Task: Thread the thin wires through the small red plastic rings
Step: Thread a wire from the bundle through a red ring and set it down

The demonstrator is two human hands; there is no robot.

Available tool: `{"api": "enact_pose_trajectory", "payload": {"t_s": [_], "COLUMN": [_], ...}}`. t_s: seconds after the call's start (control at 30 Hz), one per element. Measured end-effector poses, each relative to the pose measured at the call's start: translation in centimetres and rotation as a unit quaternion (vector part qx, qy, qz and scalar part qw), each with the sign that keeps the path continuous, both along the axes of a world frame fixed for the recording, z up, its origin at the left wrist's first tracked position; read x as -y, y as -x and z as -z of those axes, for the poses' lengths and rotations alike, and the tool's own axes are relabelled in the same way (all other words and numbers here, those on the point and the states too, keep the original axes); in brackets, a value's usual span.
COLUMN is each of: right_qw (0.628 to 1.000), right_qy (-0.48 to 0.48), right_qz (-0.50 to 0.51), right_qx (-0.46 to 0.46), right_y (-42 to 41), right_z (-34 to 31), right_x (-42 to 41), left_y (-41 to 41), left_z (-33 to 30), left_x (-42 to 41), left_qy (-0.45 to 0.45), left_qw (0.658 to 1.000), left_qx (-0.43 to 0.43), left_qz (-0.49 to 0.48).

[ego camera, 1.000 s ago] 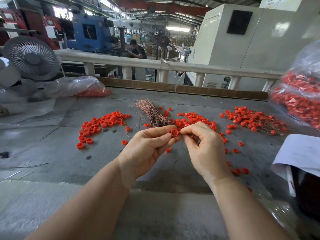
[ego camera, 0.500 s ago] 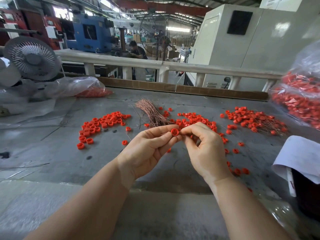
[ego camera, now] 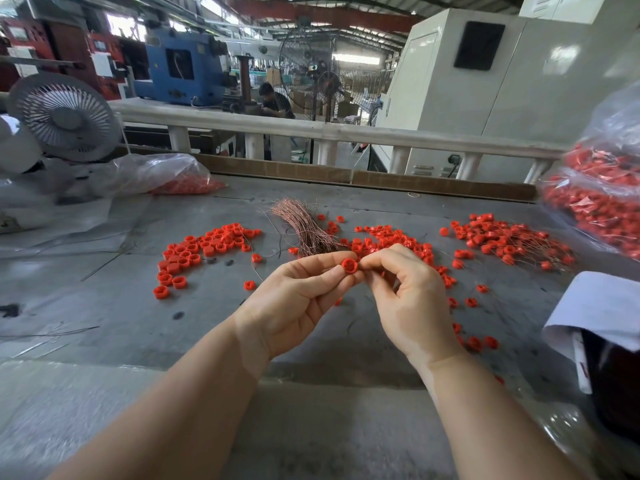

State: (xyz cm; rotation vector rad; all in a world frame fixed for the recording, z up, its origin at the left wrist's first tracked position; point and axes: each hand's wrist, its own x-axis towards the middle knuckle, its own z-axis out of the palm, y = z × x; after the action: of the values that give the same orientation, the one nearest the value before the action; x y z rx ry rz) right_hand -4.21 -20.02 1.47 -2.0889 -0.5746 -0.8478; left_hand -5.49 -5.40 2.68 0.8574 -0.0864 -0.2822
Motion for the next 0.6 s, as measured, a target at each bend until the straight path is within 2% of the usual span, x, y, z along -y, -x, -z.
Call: {"api": "enact_pose_trajectory", "payload": {"t_s": [0.6], "right_qw": [1.0], "right_qy": [-0.006], "right_qz": [-0.025], "right_qx": [0.003], "right_y": [0.12], "right_z": [-0.09], "right_x": [0.06], "left_y": [0.03], "left_z": [-0.03], "left_x": [0.0], "left_qy": [-0.002], "left_qw": [1.0], "left_qx": [-0.013], "left_qz": [0.002]}}
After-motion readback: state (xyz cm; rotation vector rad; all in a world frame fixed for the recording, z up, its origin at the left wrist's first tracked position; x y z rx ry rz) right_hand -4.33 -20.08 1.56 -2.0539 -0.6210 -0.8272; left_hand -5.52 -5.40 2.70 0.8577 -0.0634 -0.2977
